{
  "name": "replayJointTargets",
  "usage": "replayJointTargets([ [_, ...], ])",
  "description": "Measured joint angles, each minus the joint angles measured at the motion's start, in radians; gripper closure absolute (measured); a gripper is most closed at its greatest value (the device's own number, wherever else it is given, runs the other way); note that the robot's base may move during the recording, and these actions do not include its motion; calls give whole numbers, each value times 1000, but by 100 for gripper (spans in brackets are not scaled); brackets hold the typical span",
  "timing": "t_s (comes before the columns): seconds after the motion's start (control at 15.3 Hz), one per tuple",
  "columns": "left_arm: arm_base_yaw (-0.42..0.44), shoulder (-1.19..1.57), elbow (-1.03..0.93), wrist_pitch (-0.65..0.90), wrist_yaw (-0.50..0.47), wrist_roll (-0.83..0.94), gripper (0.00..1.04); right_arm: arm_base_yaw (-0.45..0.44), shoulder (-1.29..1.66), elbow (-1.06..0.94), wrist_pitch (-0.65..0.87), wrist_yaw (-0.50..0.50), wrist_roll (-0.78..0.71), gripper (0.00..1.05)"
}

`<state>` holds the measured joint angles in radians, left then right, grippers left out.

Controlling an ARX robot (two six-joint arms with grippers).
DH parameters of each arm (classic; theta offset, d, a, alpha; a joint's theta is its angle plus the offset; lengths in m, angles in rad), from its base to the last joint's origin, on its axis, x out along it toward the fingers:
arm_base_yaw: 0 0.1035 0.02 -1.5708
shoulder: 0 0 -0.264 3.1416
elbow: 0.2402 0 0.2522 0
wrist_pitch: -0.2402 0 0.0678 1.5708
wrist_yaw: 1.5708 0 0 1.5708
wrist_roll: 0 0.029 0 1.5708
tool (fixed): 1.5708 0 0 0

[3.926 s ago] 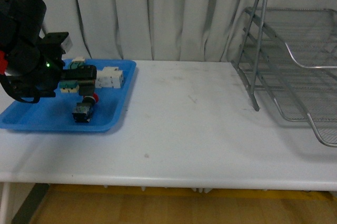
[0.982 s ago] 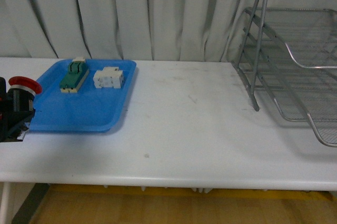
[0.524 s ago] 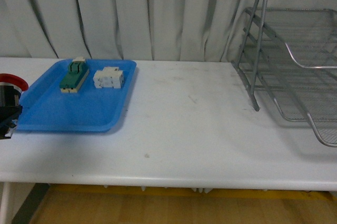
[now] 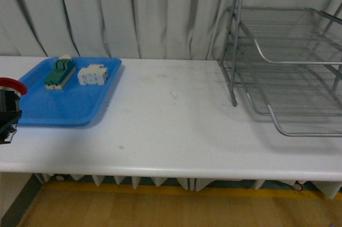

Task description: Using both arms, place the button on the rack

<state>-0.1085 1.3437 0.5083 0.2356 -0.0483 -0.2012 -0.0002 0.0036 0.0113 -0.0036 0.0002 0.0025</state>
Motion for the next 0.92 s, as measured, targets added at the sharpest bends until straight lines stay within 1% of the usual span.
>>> replayJointTargets([
  [0.39,-6,7,-5,10,14,-1,69,0,0,0,0,1,0,6],
  [0.46,-75,39,35,3,14,-2,69,0,0,0,-2,3,0,6],
  [0.52,-181,182,238,-30,5,21,69,0,0,0,0,2,0,6],
  [0.59,-246,367,509,-116,29,61,69,0,0,0,0,1,0,6],
  [0.92,-377,610,930,-255,70,135,69,0,0,0,0,1,0,6],
])
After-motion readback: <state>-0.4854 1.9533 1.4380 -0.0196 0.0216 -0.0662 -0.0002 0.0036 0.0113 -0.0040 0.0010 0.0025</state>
